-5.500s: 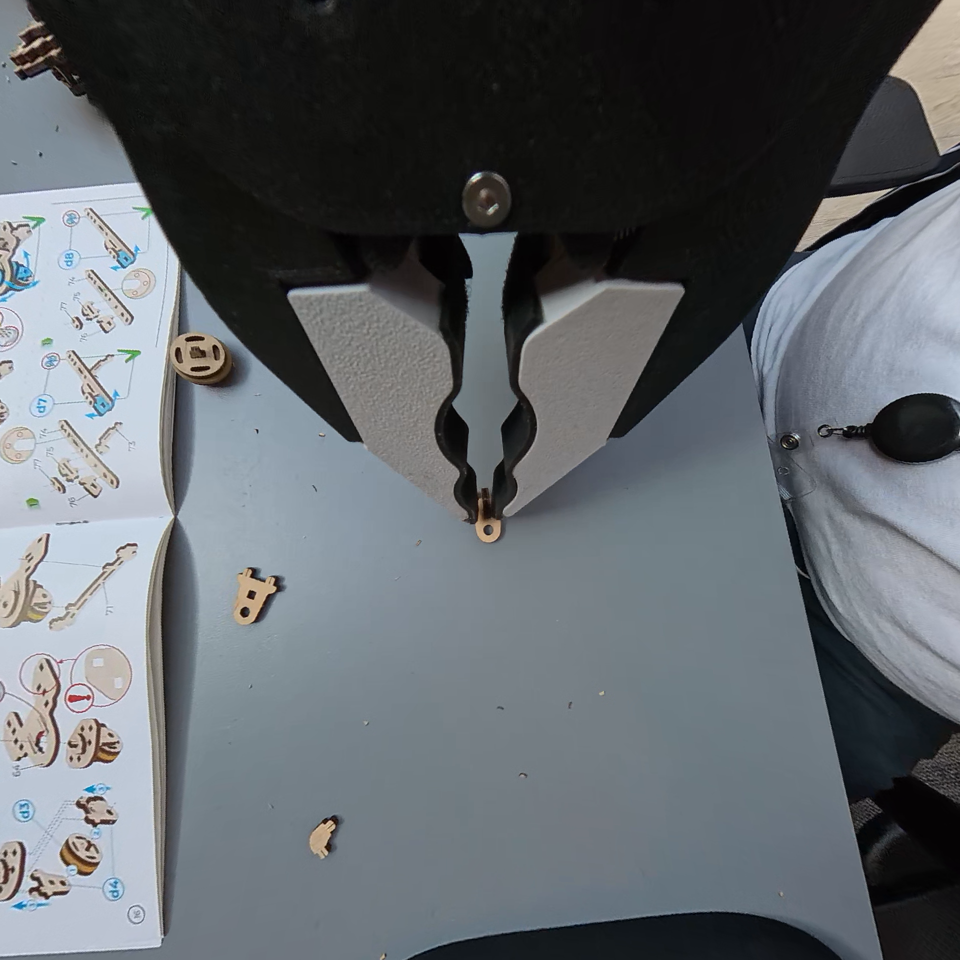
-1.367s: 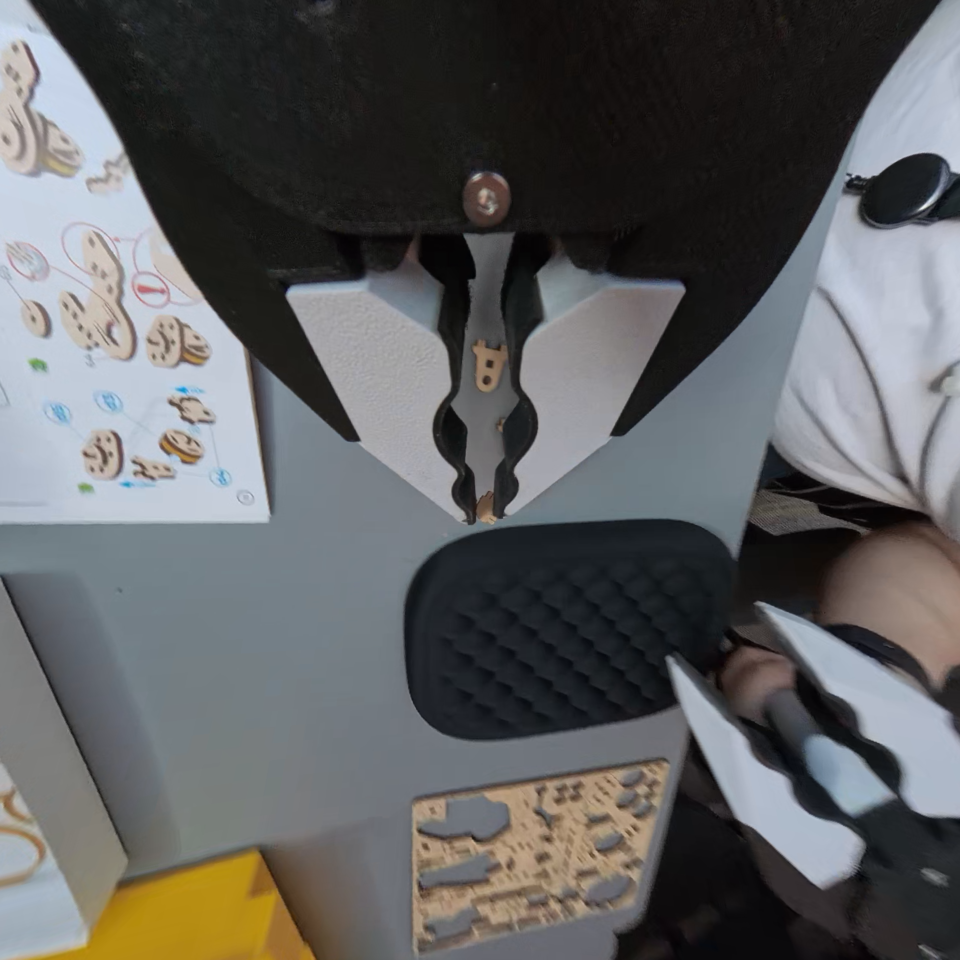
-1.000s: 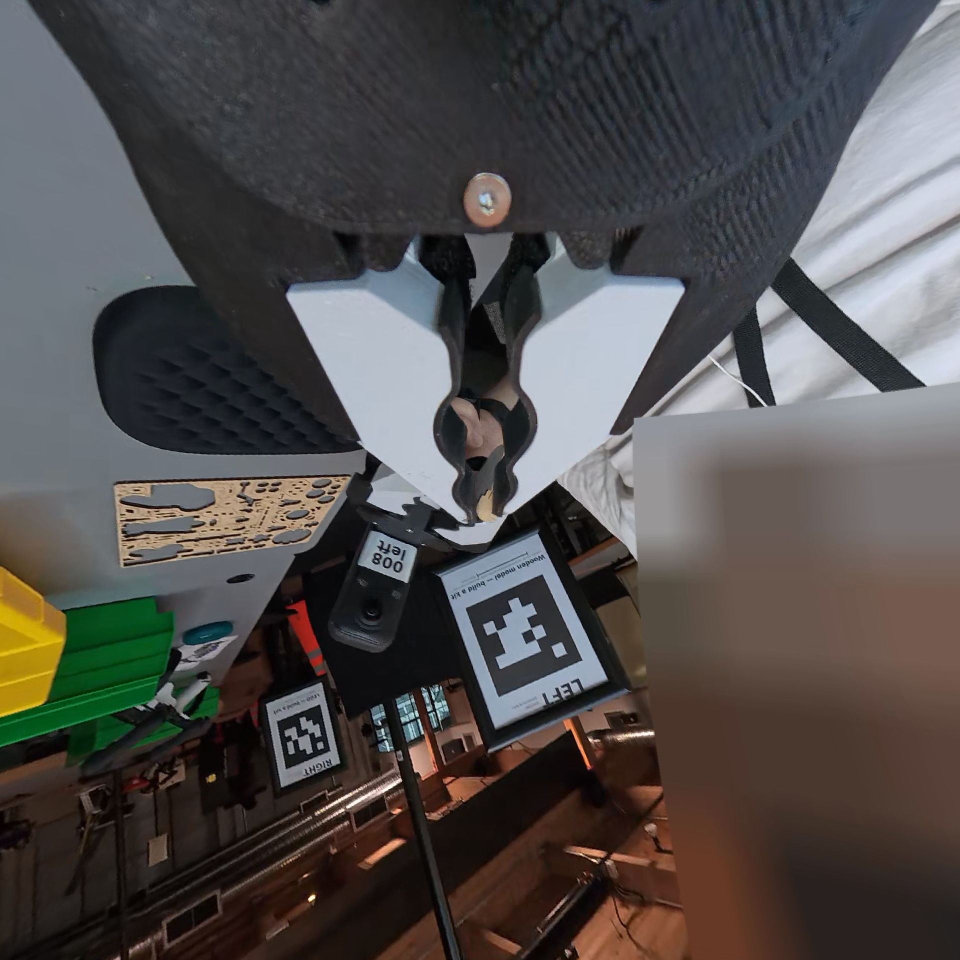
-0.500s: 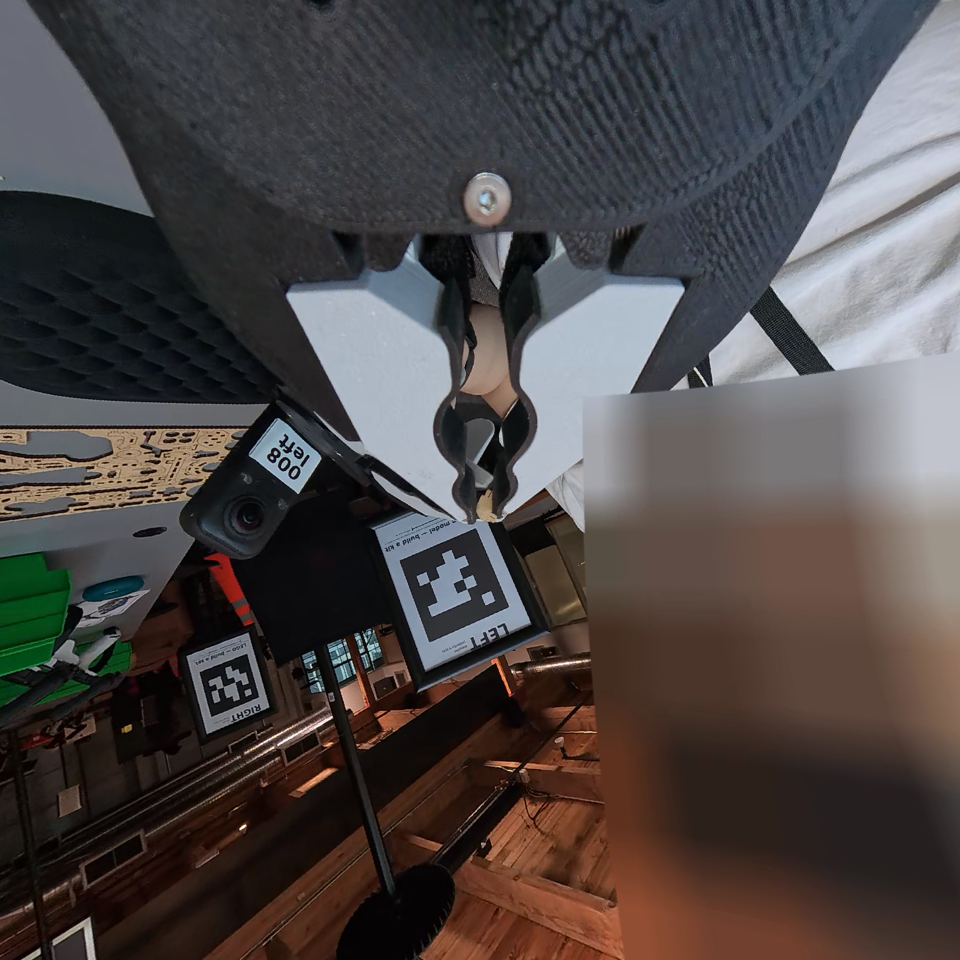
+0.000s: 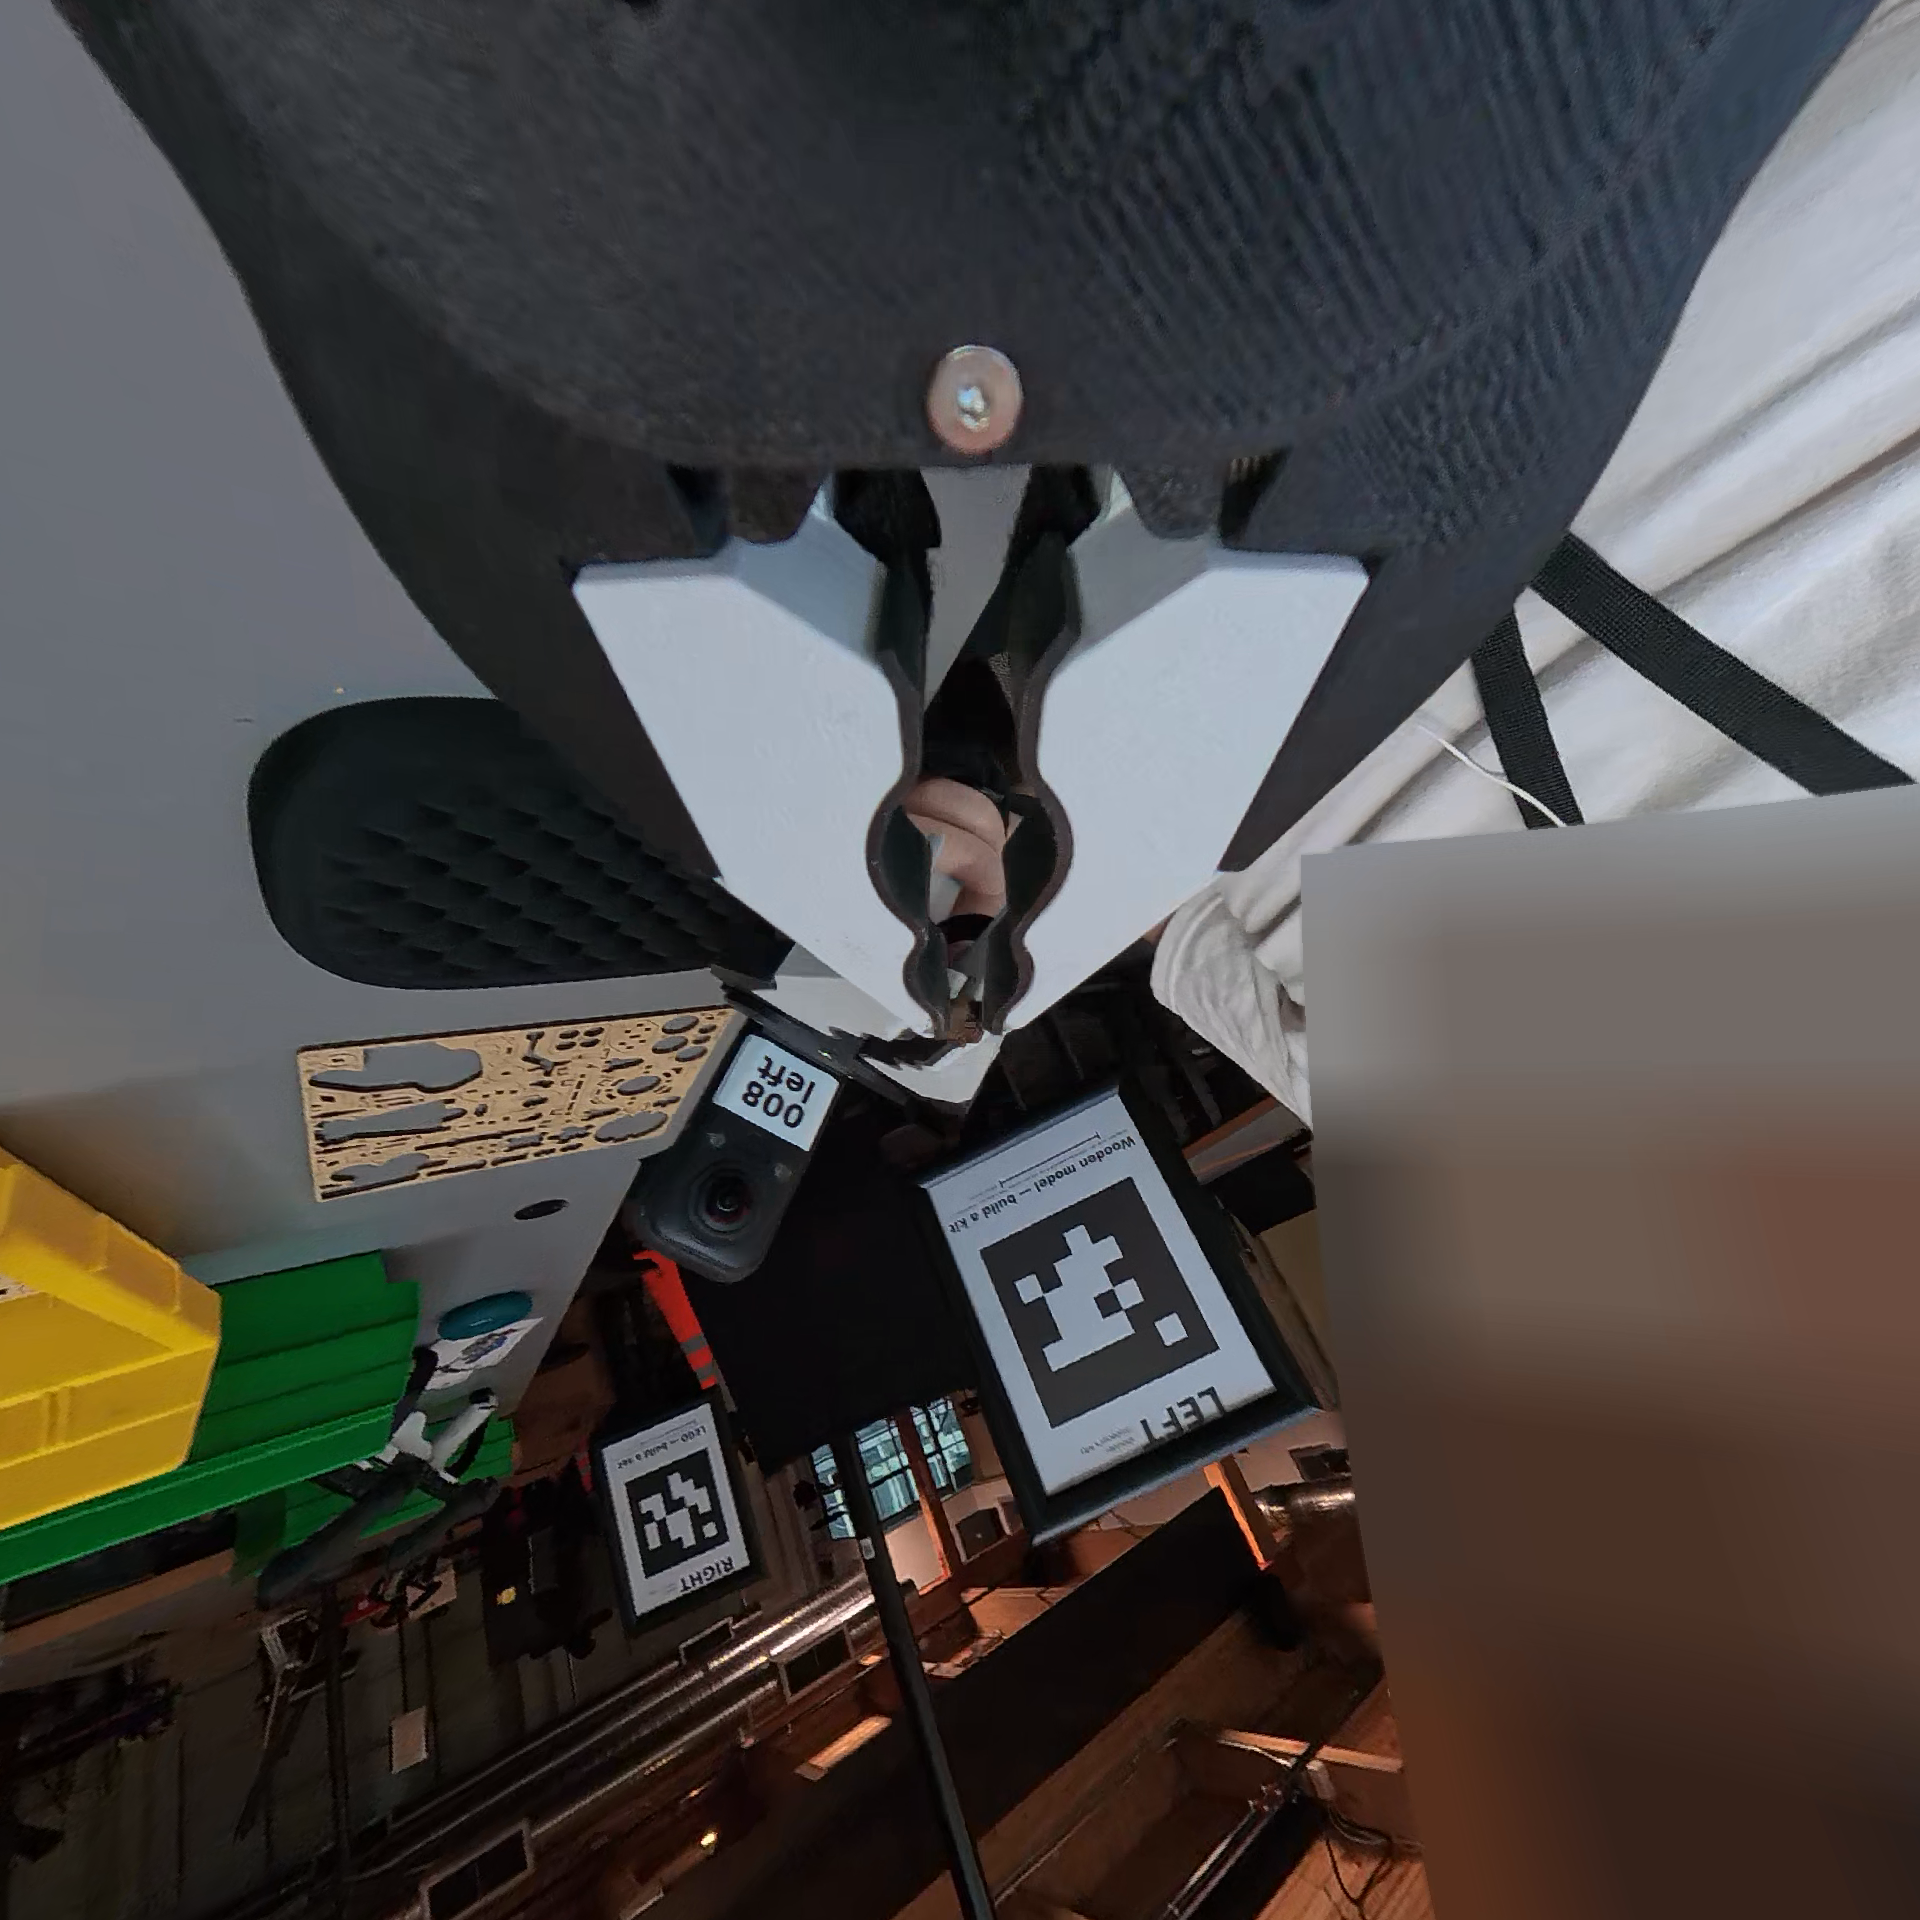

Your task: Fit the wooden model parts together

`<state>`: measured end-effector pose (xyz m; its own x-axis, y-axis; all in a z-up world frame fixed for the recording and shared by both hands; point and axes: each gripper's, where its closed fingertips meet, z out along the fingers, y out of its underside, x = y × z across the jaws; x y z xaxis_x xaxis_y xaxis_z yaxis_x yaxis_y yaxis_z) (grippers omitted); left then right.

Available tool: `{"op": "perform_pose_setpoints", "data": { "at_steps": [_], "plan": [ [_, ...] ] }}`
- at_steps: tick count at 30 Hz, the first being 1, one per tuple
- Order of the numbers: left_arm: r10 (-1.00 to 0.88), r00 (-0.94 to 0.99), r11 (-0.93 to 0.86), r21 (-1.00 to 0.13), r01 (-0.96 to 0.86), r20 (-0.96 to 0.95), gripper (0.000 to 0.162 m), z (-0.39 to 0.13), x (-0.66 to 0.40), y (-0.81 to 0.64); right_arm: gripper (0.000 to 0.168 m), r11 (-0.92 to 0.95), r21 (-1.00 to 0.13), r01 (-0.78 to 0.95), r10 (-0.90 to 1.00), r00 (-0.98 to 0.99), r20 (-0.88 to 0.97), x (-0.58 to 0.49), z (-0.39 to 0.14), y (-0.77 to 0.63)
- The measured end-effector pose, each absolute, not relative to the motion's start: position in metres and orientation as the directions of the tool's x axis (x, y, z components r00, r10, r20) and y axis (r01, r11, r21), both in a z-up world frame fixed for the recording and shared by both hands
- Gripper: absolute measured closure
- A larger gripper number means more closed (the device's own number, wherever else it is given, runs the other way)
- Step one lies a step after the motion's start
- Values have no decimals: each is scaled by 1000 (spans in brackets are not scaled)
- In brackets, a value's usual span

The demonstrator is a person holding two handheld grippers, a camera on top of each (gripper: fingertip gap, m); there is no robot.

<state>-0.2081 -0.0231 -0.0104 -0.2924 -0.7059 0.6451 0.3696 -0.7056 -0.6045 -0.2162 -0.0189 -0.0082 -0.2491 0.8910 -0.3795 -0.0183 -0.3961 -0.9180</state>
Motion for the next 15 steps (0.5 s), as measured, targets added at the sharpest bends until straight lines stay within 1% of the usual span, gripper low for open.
{"op": "perform_pose_setpoints", "data": {
  "at_steps": [1, 3, 5, 6, 7, 9, 13, 15],
  "plan": [
    [-722, -236, -686, -626, 371, 651, 161, -15, -208, -20, 162, -354, -935, -16, 921, -176, -346, -214, -10, -14],
    [-737, -138, -660, -660, 360, 662, 160, -23, -208, -15, 162, -177, -984, -7, 984, 13, -177, -208, -11, -7],
    [-735, -55, -654, -684, 323, 676, 160, -32, -206, -13, 163, 50, -994, 101, 985, 160, 66, -202, -16, -8],
    [-732, -11, -653, -697, 298, 681, 160, -38, -204, -13, 163, 146, -972, 183, 961, 206, 183, -200, -19, -10],
    [-731, 37, -649, -711, 272, 681, 160, -44, -202, -12, 163, 227, -936, 268, 930, 225, 290, -199, -23, -12],
    [-730, 129, -636, -737, 229, 671, 160, -54, -199, -9, 163, 334, -851, 406, 860, 239, 451, -196, -28, -12],
    [-726, 239, -629, -763, 150, 645, 160, -69, -195, -10, 160, 410, -677, 611, 765, 175, 620, -190, -49, -15],
    [-716, 288, -635, -765, 109, 636, 160, -78, -192, -10, 158, 436, -583, 686, 711, 134, 690, -188, -63, -16]
  ]
}}
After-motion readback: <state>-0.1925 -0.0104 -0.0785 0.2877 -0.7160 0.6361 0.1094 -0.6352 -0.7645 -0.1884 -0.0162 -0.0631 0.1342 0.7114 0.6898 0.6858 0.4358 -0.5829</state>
